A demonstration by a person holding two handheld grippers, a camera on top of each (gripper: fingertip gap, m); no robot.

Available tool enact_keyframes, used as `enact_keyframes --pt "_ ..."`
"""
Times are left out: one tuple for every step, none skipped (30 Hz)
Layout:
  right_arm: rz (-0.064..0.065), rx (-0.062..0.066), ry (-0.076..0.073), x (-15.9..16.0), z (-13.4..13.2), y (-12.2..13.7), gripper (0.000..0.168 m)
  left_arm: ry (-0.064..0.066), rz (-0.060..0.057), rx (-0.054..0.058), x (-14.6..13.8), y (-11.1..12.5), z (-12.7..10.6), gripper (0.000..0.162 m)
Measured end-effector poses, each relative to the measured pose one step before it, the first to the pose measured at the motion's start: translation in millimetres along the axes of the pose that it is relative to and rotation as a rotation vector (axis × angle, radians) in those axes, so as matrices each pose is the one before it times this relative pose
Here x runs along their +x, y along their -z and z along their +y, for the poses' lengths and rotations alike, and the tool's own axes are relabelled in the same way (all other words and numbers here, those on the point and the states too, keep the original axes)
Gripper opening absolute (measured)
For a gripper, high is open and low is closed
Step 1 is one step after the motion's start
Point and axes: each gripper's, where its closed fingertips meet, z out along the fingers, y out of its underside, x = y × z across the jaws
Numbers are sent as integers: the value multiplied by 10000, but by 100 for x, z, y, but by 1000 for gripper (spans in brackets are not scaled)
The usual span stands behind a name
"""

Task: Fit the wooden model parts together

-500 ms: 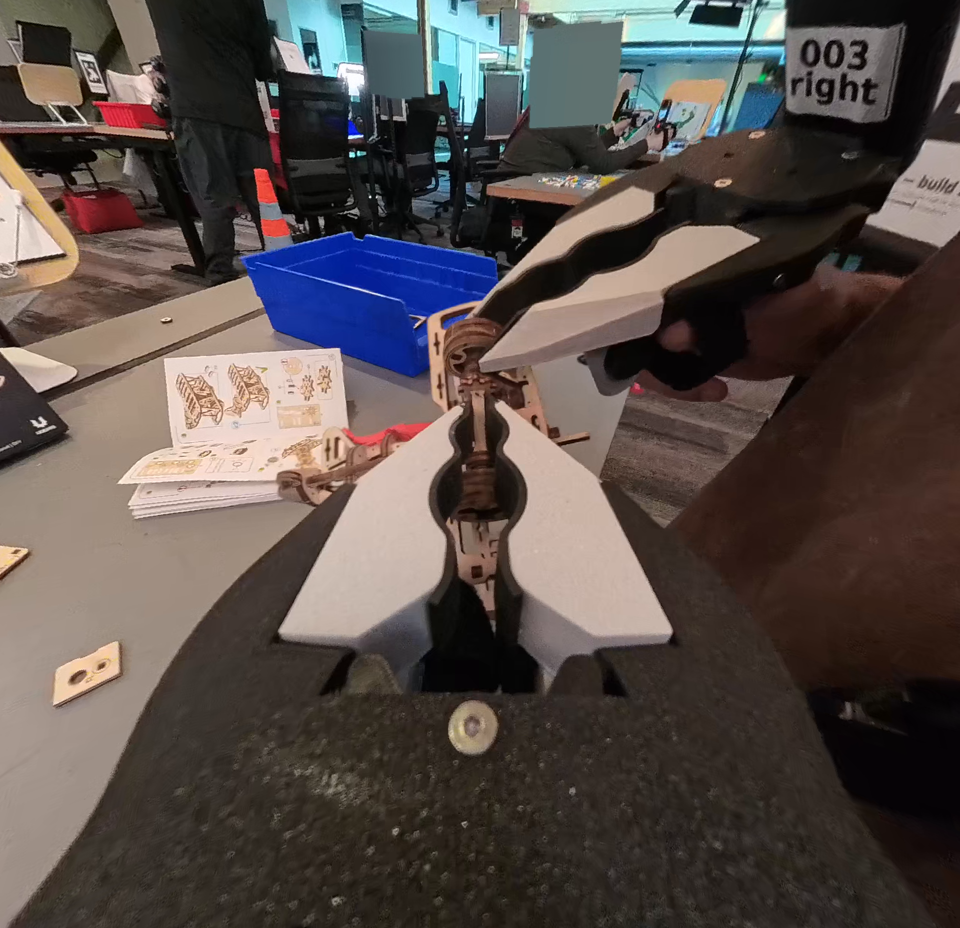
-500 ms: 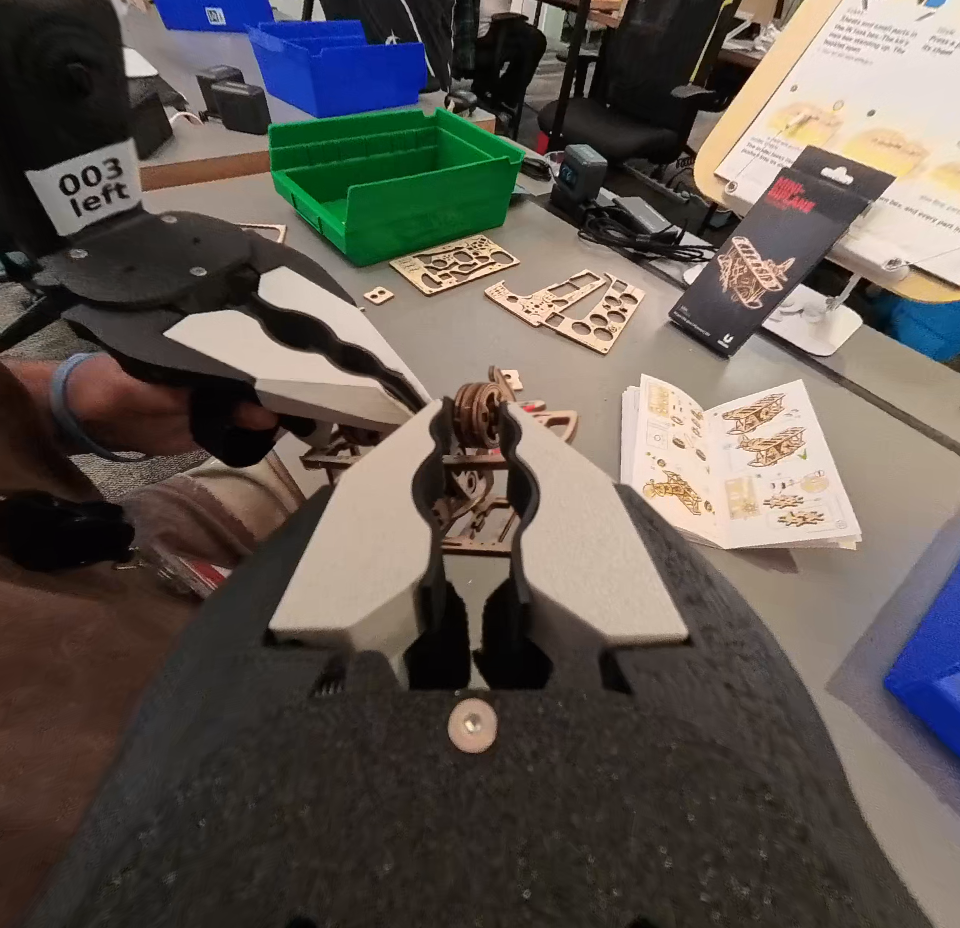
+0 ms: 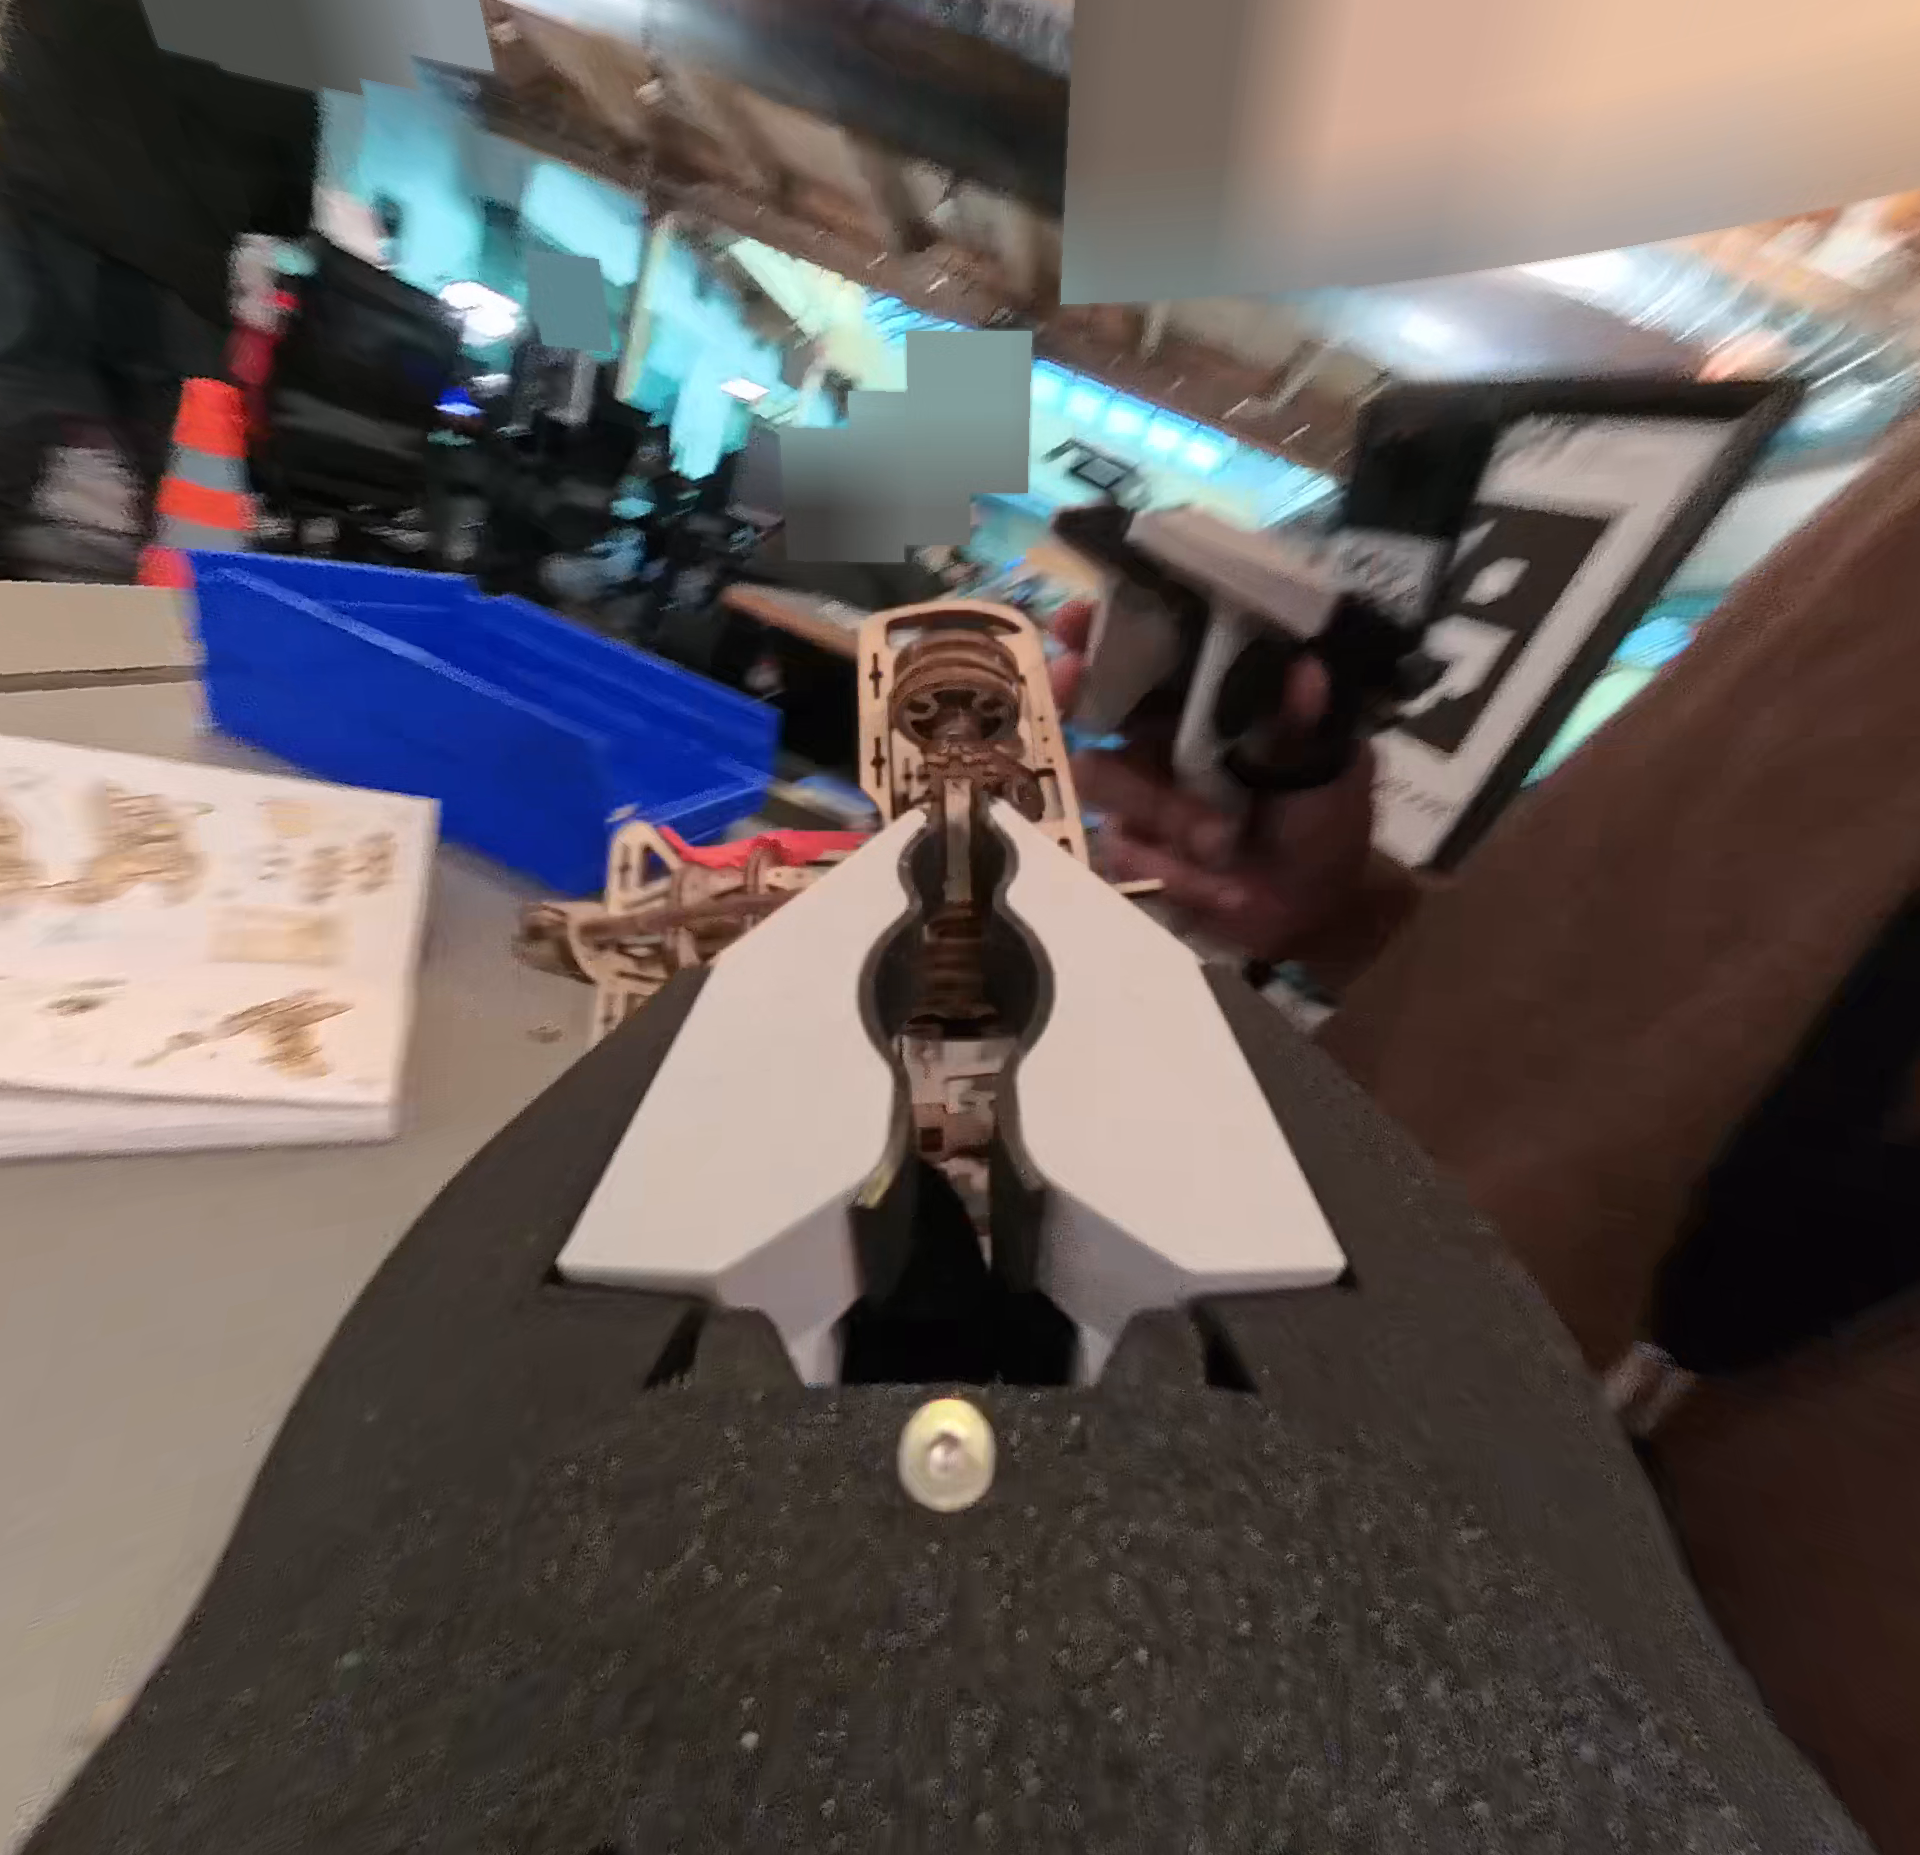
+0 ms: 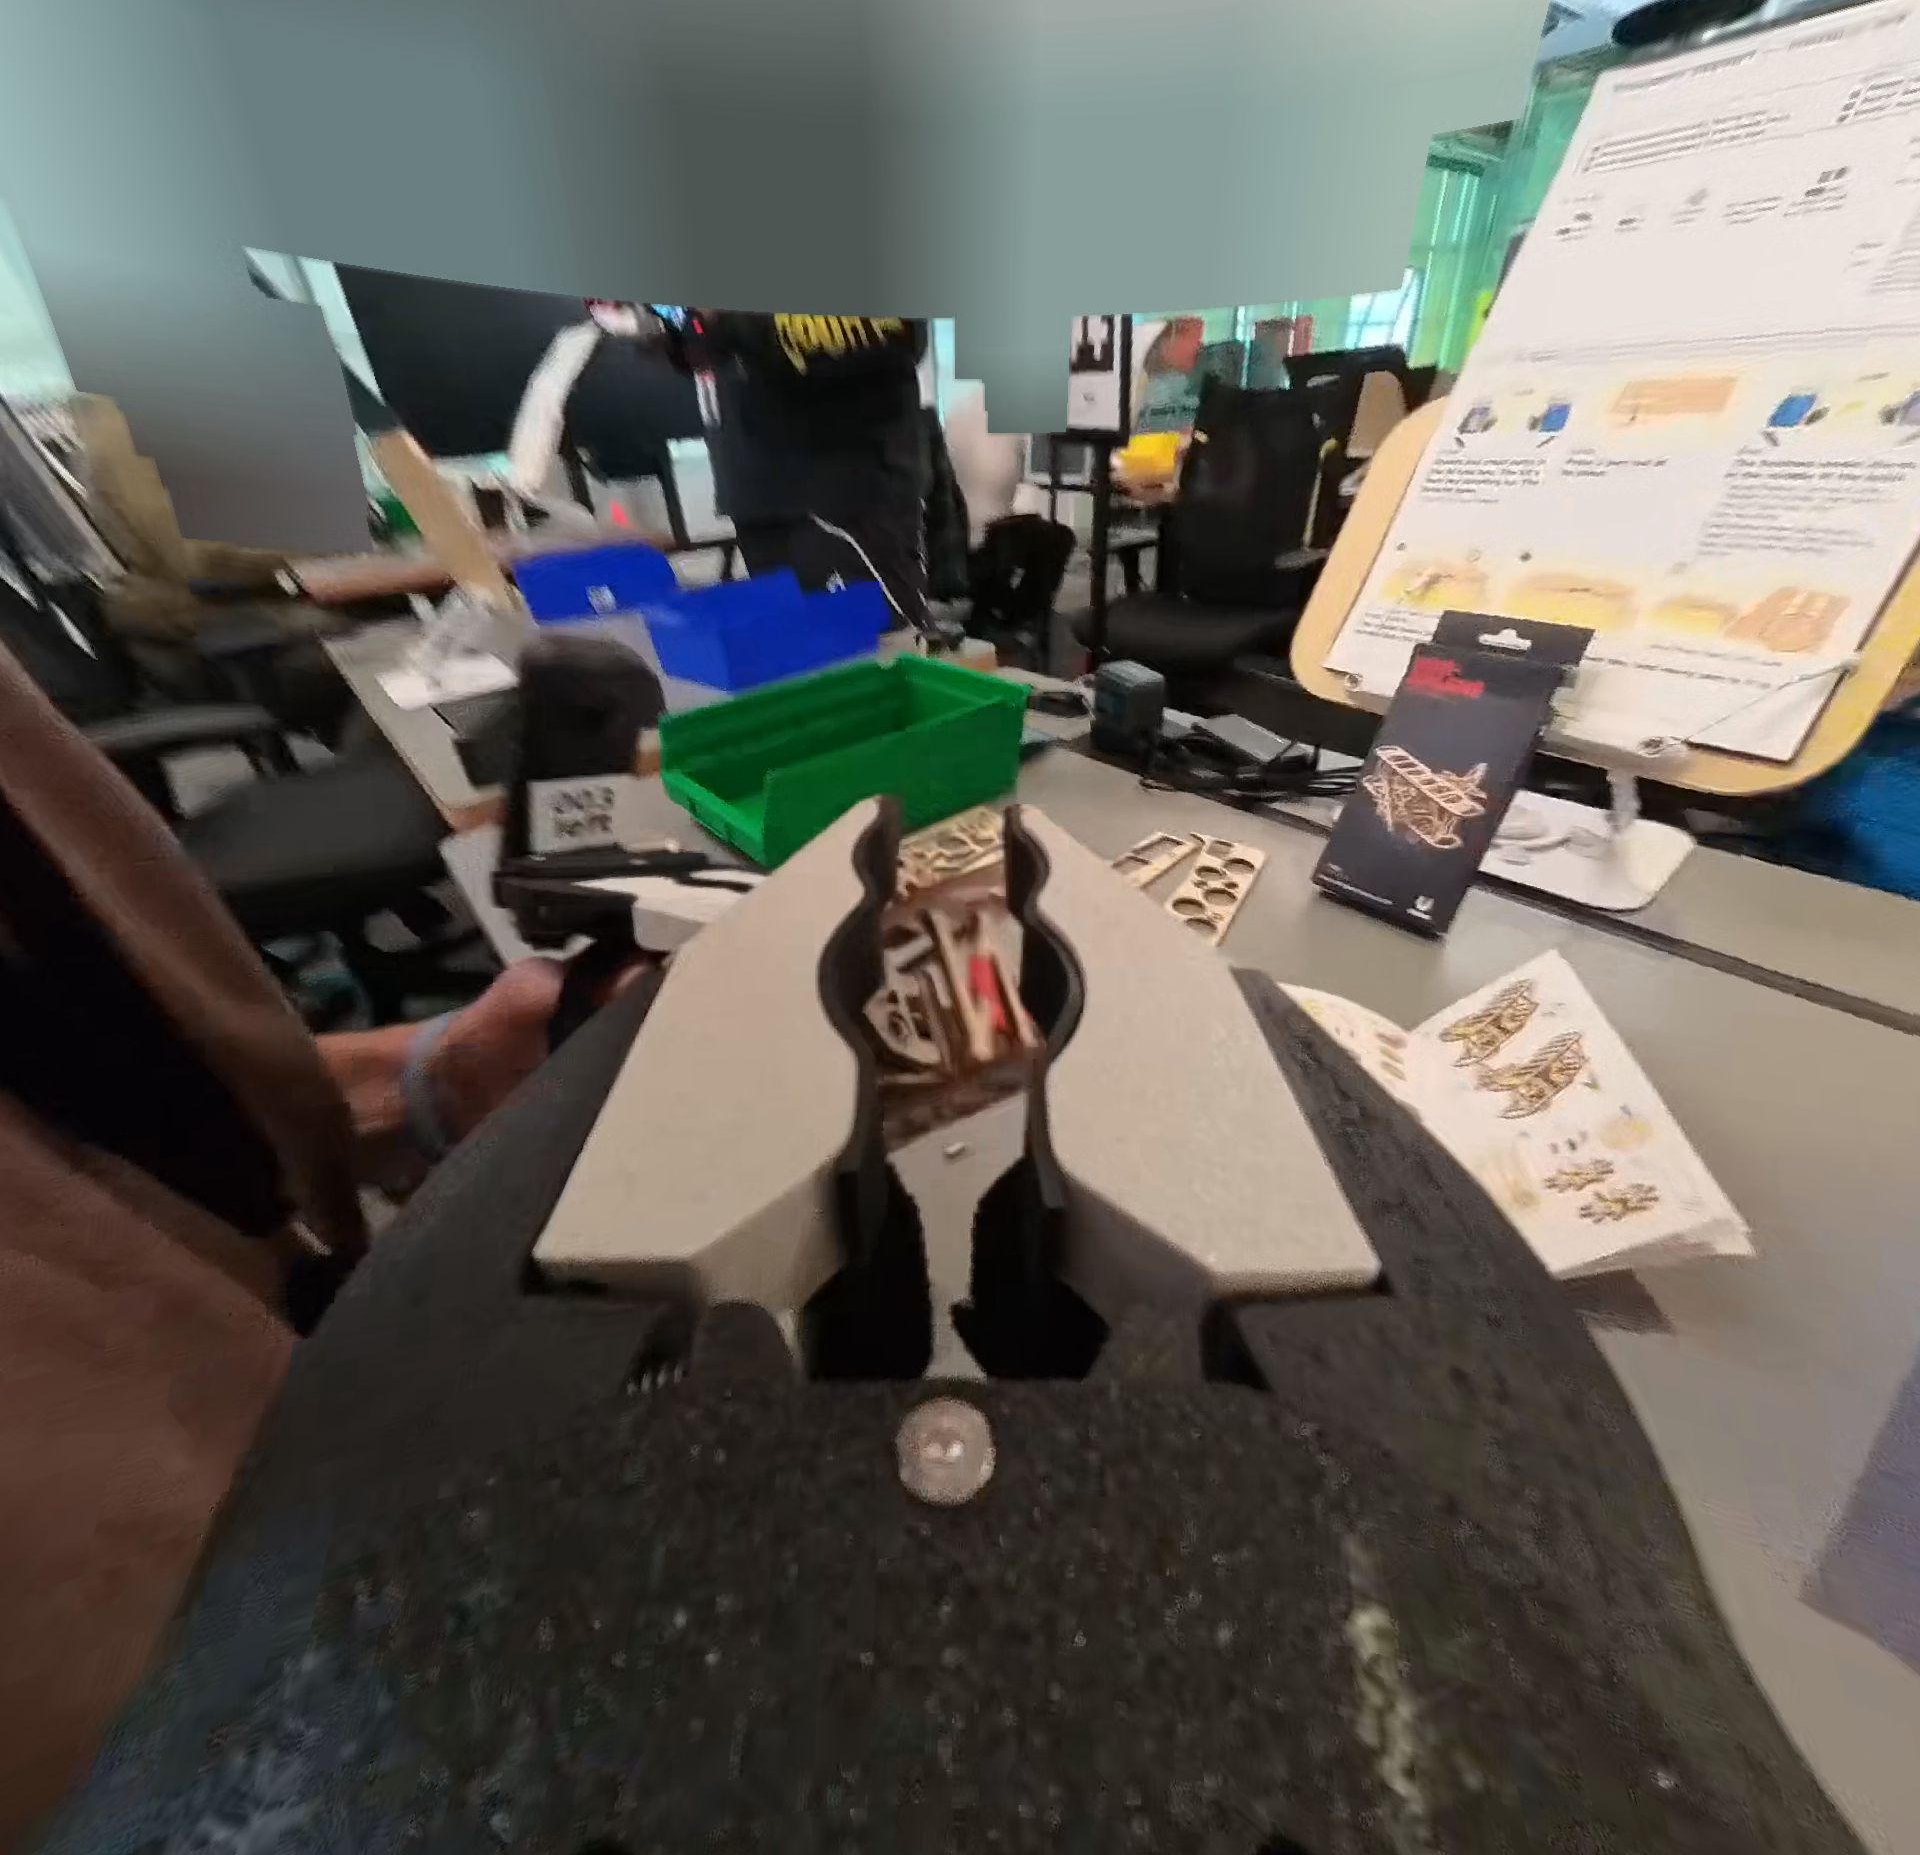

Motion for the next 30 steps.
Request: enact_keyframes --pt "-60 221 -407 844 -62 664 19 534 624 350 184 130 -559 1" --pt "63 147 -345 1110 264 612 19 416 640 325 248 116 -491 1" --pt "74 48 -295 1223 578 536 19 332 593 262 200 94 -376 1" --pt "64 -60 -336 1219 776 441 19 260 261 154 -272 77 -235 1" --pt "2 -68 -394 1102 791 349 19 173 271 62 -243 27 -64 1" --pt "-15 -22 -412 1116 775 259 19 198 300 -55 -173 -43 39 1" --pt "73 -41 -381 1293 845 179 19 122 141 -90 -340 -85 55 1" --pt "140 -141 -302 1368 1028 86 20 84 223 -61 -169 -117 27 0" --pt "193 -283 -169 1393 1296 -25 20 96 184 -79 -188 -145 14 1" --pt "256 -395 -22 1368 1468 -122 20 20 61 -80 -308 -175 3 0" --pt "258 -373 48 1228 1414 -204 20 20 75 -94 -244 -188 46 0" --pt "191 -329 74 943 1254 -268 19 49 10 -96 -316 -200 43 1" --pt "142 -392 129 714 1234 -350 19 4 -98 -87 -409 -187 54 1" --pt "129 -449 217 570 1223 -407 19 2 -31 -55 -245 -167 49 0" --pt "67 -443 252 336 1127 -459 19 38 -22 -11 -182 -135 -30 1" --pt "35 -432 222 204 1026 -461 19 30 -23 33 -153 -109 -86 0" --pt "28 -358 175 122 852 -437 19 56 42 46 -29 -84 -100 1" --pt "-13 -206 104 15 575 -370 19 47 3 17 -80 -71 -75 1" --pt "-65 -90 26 -90 357 -299 19 -18 -63 -6 -161 -81 -23 0" --pt "-91 -27 -35 -111 224 -243 19 -9 4 -43 -63 -81 14 0" --pt "-67 -46 -120 -62 170 -181 19 18 10 -28 -48 -89 -16 0" --pt "-95 -37 -170 -29 44 -131 18 -12 -23 1 -92 -82 -68 0" --pt "-116 29 -171 3 -68 -81 18 0 13 27 -47 -73 -113 0" --pt "-83 67 -194 79 -122 -27 18 18 55 38 11 -82 -123 0" --pt "-64 67 -171 107 -108 14 18 -5 70 41 51 -88 -117 0" --pt "-42 52 -134 124 -80 48 18 -2 92 55 84 -98 -136 0" --pt "-25 49 -81 111 -74 79 19 -46 76 49 66 -98 -117 0" --pt "-1 52 -38 100 -77 97 18 -151 29 89 47 -82 -140 0" --pt "15 34 -10 85 -33 99 18 -176 29 100 46 -95 -120 0" --pt "21 -3 8 59 8 72 18 -92 58 52 56 -106 -65 1"
